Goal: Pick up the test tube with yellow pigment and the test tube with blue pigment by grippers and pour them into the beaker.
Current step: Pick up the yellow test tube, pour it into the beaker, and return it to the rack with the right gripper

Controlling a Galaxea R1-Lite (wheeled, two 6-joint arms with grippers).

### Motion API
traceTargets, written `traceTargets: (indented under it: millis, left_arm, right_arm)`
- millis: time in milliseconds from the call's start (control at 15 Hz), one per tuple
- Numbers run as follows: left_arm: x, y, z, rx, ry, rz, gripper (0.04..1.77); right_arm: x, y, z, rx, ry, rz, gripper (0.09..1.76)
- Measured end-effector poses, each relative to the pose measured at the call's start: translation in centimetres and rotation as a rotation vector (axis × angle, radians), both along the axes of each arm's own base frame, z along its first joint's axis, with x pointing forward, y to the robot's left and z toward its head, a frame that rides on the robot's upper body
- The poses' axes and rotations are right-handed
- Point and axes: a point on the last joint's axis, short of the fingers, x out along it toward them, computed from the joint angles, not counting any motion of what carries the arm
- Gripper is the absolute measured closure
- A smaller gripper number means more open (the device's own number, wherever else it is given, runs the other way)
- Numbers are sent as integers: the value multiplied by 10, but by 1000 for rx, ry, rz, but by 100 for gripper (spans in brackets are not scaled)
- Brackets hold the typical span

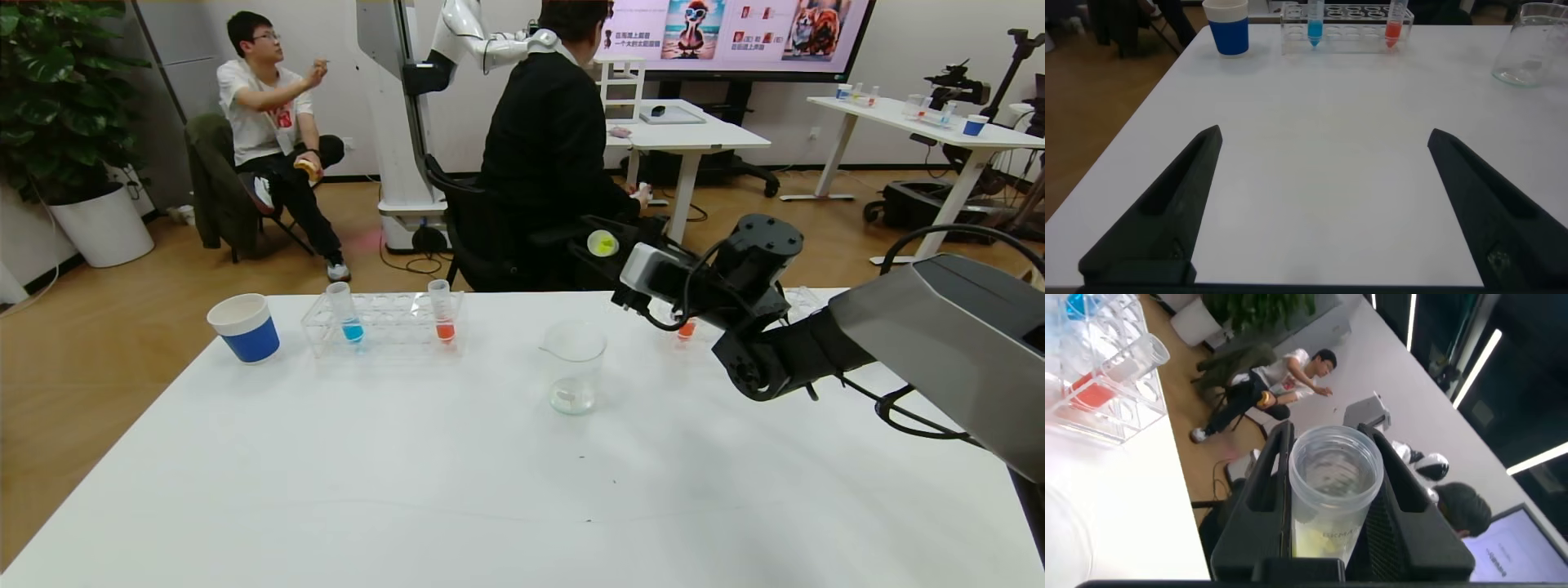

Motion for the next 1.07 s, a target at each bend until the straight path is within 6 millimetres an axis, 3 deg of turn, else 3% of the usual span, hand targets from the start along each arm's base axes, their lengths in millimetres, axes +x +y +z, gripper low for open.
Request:
traceTargets:
  millis: [467, 1067]
  left_arm:
    - [0, 0, 0, 0, 0, 0, 6]
    - [0, 0, 0, -1, 0, 0, 6]
  right_arm:
    - [-4, 8, -10, -161, -216, 107, 133]
    - [-2, 10, -24, -234, -331, 119, 133]
